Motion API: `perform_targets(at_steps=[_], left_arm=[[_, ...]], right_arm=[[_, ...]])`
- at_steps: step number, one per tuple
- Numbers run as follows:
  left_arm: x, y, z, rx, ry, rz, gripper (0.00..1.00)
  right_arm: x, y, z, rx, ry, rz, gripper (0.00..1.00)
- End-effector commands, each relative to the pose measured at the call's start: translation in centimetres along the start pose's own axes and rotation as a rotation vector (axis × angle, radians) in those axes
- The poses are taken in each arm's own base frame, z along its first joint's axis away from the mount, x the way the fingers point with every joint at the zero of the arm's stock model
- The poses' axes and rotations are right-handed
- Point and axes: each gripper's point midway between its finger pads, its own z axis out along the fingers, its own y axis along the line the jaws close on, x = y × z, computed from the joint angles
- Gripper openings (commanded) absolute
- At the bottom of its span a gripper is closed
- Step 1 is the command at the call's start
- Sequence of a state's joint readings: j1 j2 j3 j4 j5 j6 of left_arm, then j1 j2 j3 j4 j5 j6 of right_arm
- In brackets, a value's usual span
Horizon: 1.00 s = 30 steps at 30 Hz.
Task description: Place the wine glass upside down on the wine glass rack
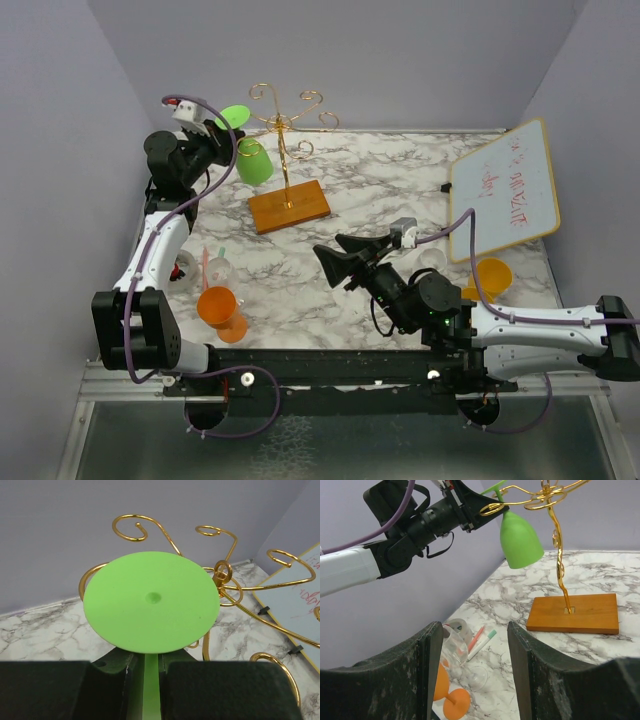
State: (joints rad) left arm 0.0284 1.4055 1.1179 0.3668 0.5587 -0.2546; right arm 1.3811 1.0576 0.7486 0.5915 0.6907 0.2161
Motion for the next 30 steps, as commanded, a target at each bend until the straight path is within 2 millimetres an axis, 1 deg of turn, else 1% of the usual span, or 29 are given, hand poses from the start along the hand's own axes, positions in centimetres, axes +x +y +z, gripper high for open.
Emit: perform_targets(at_steps=[1, 4, 9, 12, 15, 19, 22, 27, 30], left_arm=[[-0.4, 1.5, 0.2, -0.088, -0.045, -0.046, 0.0], [0.3, 0.8, 0.5, -0.052, -0.025, -0.046, 0.0], [0.9, -1.2, 0.8, 0.057, 0.004, 0.005, 0.0], [1.0, -1.6, 0.6, 0.078, 0.008, 0.036, 0.0], [1.1, -1.2, 0.5, 0.06, 0.005, 0.057, 0.0], [1.0, -0.3, 0.8, 0.021, 0.001, 0.058, 0.0], [1.3, 0.4, 1.1, -0.009, 0.003, 0.047, 0.0], [1.4, 1.3, 1.4, -0.051, 0.0, 0.037, 0.0], [1.1, 1.7, 1.6, -0.073, -0.01, 0.029, 0.0]], right_arm=[[-0.9, 0.3, 0.1, 0.002, -0.03, 0.025, 0.59], [-0.9, 0.3, 0.1, 0.001, -0.032, 0.024, 0.6], [-1.1, 0.4, 0.1, -0.003, -0.037, 0.028, 0.59], [-1.4, 0.6, 0.1, -0.014, -0.038, 0.036, 0.6], [-1.8, 1.2, 0.3, -0.024, -0.03, 0.042, 0.6], [-1.8, 1.3, 1.0, 0.025, 0.017, 0.051, 0.6], [-2.5, 1.8, 1.4, 0.036, 0.029, 0.072, 0.6], [-3.4, 2.5, 1.7, 0.023, 0.022, 0.092, 0.6], [-3.5, 2.6, 1.7, 0.019, 0.022, 0.098, 0.6]])
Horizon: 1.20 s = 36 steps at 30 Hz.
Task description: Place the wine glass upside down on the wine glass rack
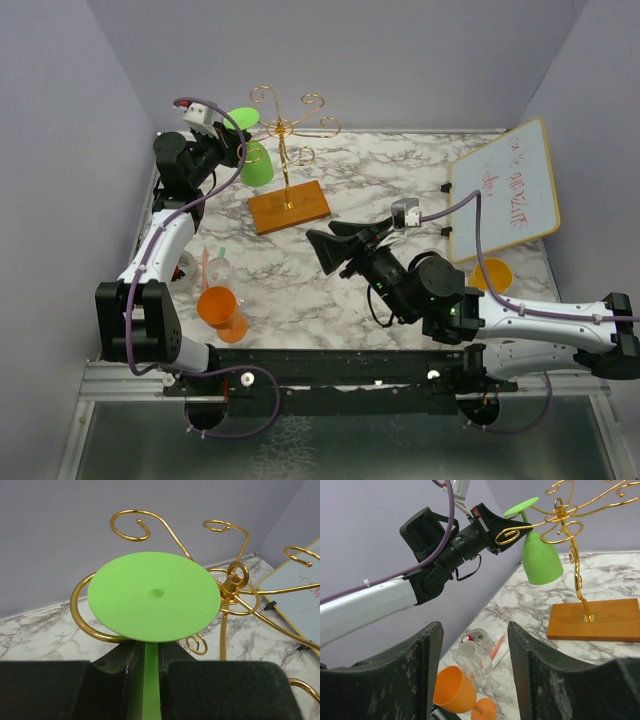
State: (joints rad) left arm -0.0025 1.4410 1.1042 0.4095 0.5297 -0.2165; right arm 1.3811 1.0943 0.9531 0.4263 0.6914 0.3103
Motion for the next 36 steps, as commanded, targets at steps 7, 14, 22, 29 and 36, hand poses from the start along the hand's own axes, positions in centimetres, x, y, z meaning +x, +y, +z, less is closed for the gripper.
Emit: perform_targets(at_steps=[7, 14, 22, 29, 36], left_arm=[[-0.8, 1.3, 1.2, -0.106, -0.036, -0.025, 0.0], [-0.6, 2.3, 1.2, -0.173, -0.046, -0.076, 0.0], [-0.6, 3.2, 0.6, -0.249, -0.068, -0.098, 0.0], [-0.7, 3.6, 0.1, -0.278, -0.078, -0.089, 0.0], [-0.9, 4.4, -1.1, -0.35, -0.1, -0.083, 0.0]], right_arm=[[0.8, 0.0, 0.1, 0.024, 0.032, 0.015, 0.6], [0.5, -0.5, -0.3, 0.037, 0.024, 0.028, 0.6], [0.3, -0.9, -0.6, 0.041, 0.018, 0.039, 0.6], [0.2, -0.9, -0.8, 0.037, 0.015, 0.05, 0.6], [0.3, -1.0, -1.0, 0.034, 0.016, 0.057, 0.6]])
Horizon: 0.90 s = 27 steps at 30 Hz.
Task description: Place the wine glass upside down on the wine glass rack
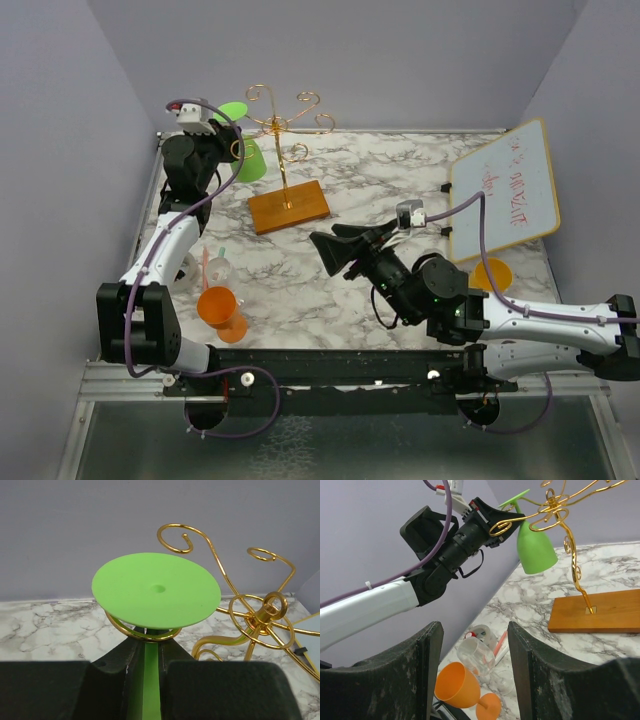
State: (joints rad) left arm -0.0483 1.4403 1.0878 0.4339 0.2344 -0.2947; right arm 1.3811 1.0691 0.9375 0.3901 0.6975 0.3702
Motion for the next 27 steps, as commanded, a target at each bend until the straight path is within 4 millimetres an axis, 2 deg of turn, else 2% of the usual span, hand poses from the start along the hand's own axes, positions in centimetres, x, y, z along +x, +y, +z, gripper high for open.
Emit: perform_targets(at_steps=[1, 7, 18, 27], left_arm=[[-0.7, 2.0, -1.1, -0.116, -0.034, -0.004, 0.0], [-0.9, 1.7, -1.2, -0.102, -0.041, 0.001, 0.0], [-1.0, -2.0, -0.9, 0.126, -0.034, 0.09, 0.0], [-1.4, 1.1, -0.4, -0.048, -0.068, 0.057, 0.0]], right_arm=[[0.1, -0.6, -0.4, 0.021, -0.001, 0.015, 0.6], [0.1, -0.6, -0.6, 0.015, 0.001, 0.02, 0.6], [-0.2, -0.5, -0.9, 0.002, -0.003, 0.025, 0.6], [-0.4, -0.4, -1.0, -0.007, -0.008, 0.031, 0.6]])
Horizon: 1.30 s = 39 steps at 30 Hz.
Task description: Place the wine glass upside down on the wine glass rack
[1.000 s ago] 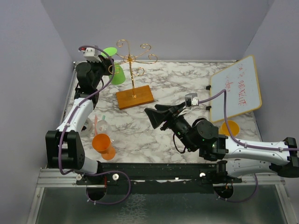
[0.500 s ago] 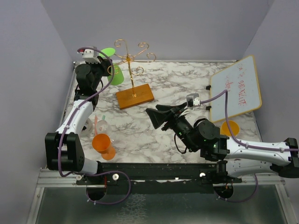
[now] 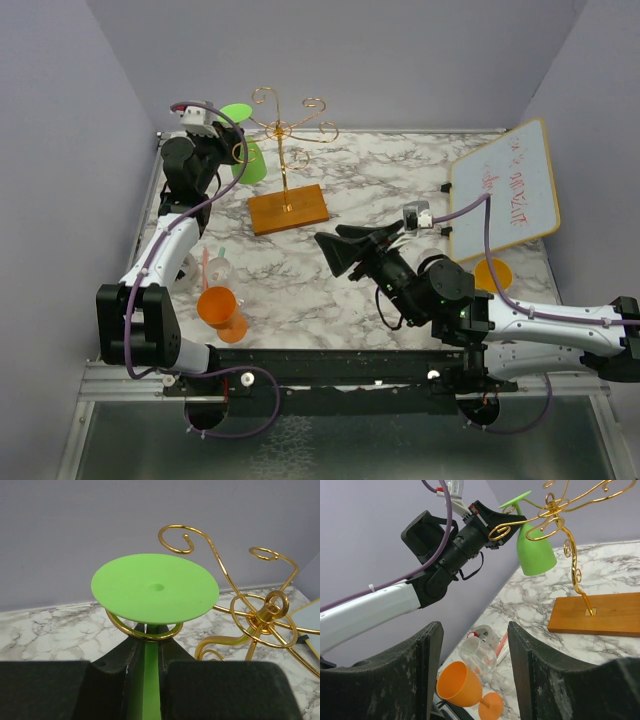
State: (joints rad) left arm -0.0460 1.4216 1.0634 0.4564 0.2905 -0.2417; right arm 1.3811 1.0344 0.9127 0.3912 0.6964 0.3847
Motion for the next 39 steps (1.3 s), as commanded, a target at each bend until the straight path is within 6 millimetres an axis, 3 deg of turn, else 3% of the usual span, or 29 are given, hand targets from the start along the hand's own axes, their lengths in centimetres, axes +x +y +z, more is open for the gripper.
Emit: perform_targets(at_steps=[1, 6, 16, 28, 39], left_arm=[[-1.3, 2.4, 0.0, -0.13, -0.068, -0.004, 0.0], [-1.7, 3.3, -0.4, -0.189, -0.088, -0.02, 0.0], [-2.2, 3.2, -1.1, -0.2, -0.108, -0.014, 0.0], [-2.4, 1.3, -1.9, -0.052, -0.092, 0.288, 0.0], [-2.2, 1.5, -1.6, -0.062, -0.09, 0.268, 0.0]], right_arm=[[0.0, -0.1, -0.4, -0.004, 0.001, 0.009, 0.6], [0.0, -0.1, -0.5, -0.007, 0.002, 0.012, 0.6], [0.0, -0.1, -0.6, -0.012, 0.003, 0.019, 0.6], [-0.1, -0.1, -0.8, -0.02, 0.003, 0.026, 0.6], [-0.1, 0.0, -0.8, -0.025, 0.003, 0.028, 0.6]])
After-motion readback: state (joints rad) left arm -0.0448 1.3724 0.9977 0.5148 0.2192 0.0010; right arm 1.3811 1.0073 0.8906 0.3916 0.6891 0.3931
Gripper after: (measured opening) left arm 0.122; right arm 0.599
